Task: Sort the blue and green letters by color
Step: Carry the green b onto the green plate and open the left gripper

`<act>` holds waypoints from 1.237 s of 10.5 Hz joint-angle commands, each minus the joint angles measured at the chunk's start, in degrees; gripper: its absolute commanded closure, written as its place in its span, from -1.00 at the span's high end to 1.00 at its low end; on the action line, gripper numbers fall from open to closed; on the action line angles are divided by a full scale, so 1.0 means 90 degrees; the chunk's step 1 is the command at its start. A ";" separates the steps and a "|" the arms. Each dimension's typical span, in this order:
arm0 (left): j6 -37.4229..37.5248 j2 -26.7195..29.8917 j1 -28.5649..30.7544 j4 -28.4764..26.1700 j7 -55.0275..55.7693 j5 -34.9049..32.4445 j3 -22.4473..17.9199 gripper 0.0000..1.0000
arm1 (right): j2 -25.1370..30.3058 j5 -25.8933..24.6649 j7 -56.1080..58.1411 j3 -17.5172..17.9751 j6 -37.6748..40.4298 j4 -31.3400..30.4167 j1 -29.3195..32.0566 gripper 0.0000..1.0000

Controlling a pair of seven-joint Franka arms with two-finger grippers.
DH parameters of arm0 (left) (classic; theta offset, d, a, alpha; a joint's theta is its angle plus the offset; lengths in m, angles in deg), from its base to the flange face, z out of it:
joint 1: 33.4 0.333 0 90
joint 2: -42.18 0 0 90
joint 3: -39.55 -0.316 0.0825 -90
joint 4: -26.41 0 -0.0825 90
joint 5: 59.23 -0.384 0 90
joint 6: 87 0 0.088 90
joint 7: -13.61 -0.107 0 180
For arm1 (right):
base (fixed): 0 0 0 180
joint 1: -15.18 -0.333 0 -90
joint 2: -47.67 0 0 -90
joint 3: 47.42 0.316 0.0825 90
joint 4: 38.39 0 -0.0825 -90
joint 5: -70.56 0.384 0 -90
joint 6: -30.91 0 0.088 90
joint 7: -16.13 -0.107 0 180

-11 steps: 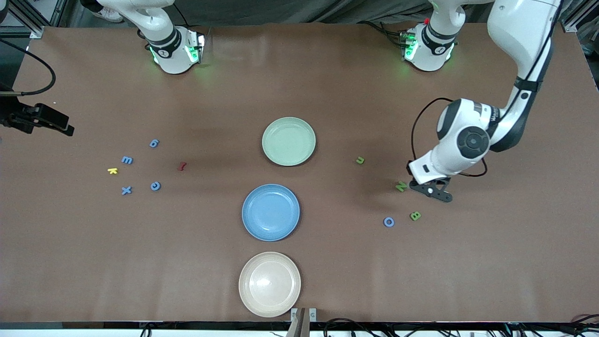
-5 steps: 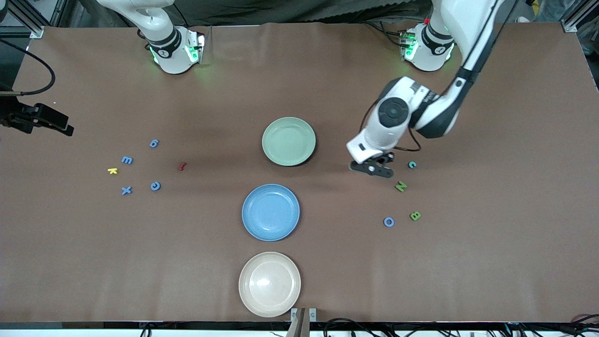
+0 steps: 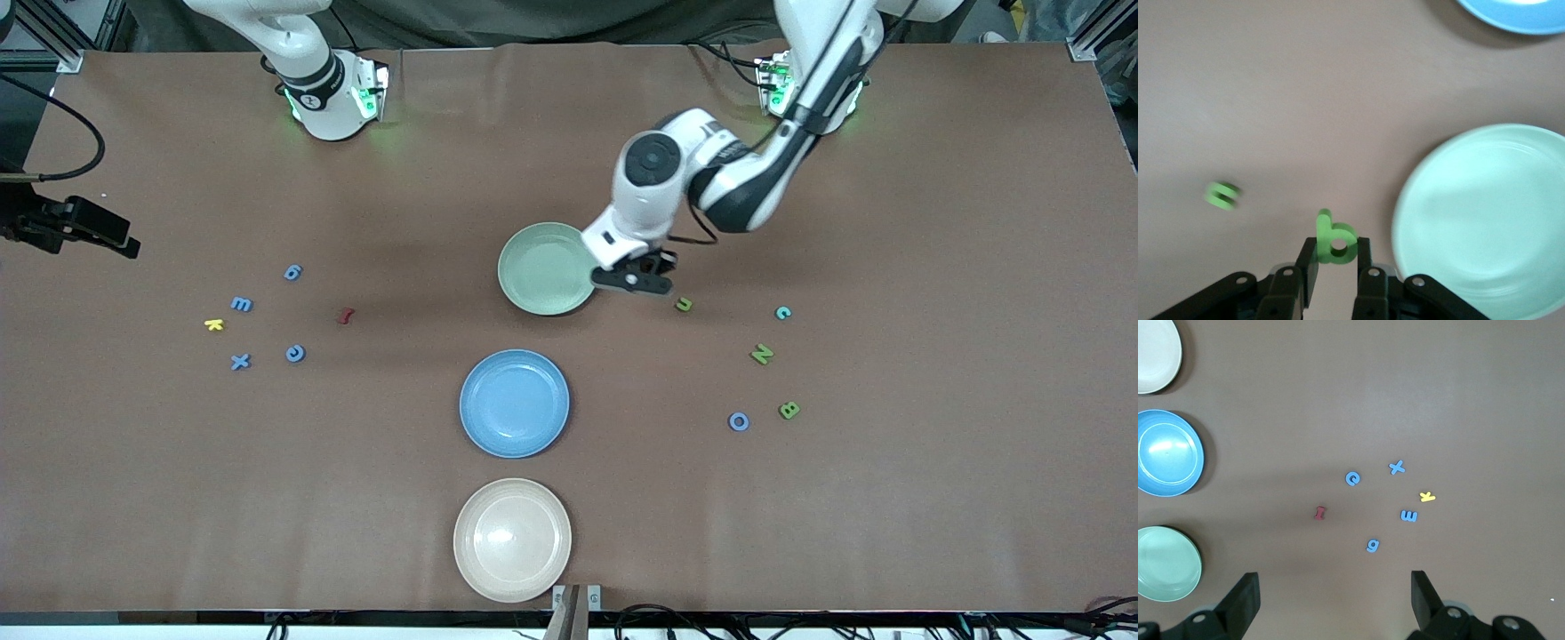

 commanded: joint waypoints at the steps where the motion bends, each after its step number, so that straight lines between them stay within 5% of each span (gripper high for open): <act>1: 0.0094 -0.0452 -0.0774 0.0523 0.1317 -0.0037 -0.0065 -1.00 | 0.0049 0.0068 0.0015 -0.0016 0.0045 0.0014 -0.0002 1.00; 10: 0.0094 -0.1731 -0.1450 0.1919 0.2579 -0.0134 -0.0162 -1.00 | 0.0059 0.0078 0.0015 -0.0016 0.0055 0.0024 0.0007 1.00; 11: 0.0094 -0.1732 -0.1469 0.1920 0.2618 -0.0134 -0.0172 0.67 | 0.0059 0.0078 0.0015 -0.0016 0.0055 0.0024 0.0007 1.00; 12: 0.0094 -0.1713 -0.1469 0.1920 0.2647 -0.0134 -0.0182 1.00 | 0.0059 0.0078 0.0015 -0.0016 0.0055 0.0014 -0.0002 1.00; 13: 0.0094 -0.1683 -0.1450 0.1920 0.2648 -0.0134 -0.0182 1.00 | 0.0059 0.0078 0.0015 -0.0016 0.0055 0.0024 -0.0002 1.00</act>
